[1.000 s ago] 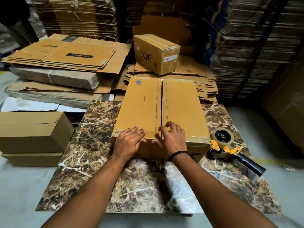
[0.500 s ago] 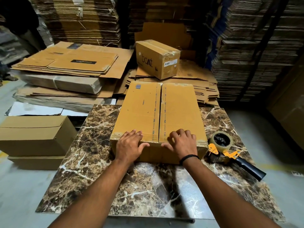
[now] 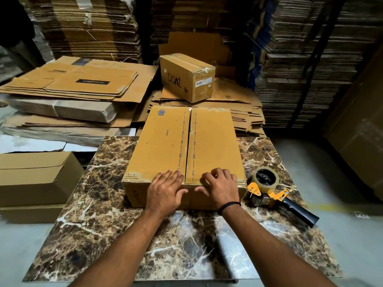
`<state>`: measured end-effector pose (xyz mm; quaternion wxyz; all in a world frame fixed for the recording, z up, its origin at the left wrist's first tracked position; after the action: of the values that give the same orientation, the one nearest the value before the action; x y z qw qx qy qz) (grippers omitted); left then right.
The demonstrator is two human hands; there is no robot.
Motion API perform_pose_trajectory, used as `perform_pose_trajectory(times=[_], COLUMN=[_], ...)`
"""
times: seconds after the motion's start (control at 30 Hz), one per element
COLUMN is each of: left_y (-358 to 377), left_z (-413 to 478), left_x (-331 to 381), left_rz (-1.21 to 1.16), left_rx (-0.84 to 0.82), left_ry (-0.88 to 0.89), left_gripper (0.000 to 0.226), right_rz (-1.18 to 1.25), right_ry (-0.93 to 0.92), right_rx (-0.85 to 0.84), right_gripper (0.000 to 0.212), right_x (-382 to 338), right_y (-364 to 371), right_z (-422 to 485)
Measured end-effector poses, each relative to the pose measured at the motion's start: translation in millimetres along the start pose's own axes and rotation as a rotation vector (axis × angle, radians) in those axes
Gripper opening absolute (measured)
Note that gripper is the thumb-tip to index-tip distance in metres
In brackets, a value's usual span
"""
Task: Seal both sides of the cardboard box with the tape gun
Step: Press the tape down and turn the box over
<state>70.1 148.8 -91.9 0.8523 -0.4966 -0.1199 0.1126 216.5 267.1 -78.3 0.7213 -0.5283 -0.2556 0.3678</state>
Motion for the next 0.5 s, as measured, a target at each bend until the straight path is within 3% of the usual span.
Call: perform_pose_trajectory(times=[0.17,0.27,0.37,0.43,0.5], left_y=[4,5,3,1,-1], left_z=[6,6,6,9,12], left_x=[21,19,19,24,27], left_rz=[-0.089,-0.148,-0.129,-0.088,-0.051], left_rx=[0.026,0.006,0.034,0.031,0.016], left_ry=[0.046,-0.002,-0.019,-0.05,-0.073], left_gripper=[0.032,0.038,0.03,0.042,0.055], right_rz=[0.069,0.099,0.113,0.189,0.34], right_ry=[-0.026,-0.071,0.146,0.394,0.53], right_rx=[-0.003,-0.016,-0.094,-0.126,-0.106], right_gripper=[0.031,0.029,0.062,0.089,0.097], right_x=[-4,10,39,62,74], right_y=[1,-4,-12,-16,-16], right_z=[1,0,-12,-22,-31])
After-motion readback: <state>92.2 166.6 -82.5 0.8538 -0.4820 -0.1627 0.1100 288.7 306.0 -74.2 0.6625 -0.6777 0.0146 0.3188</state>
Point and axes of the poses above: each hand's wrist, its own z-axis towards the middle knuckle, its own y-axis out of the palm, x = y × z, the point moved 3 cm from there along z, towards the middle knuckle, and after that the axes turned 4 degrees about -y, right-handed, at the moved point
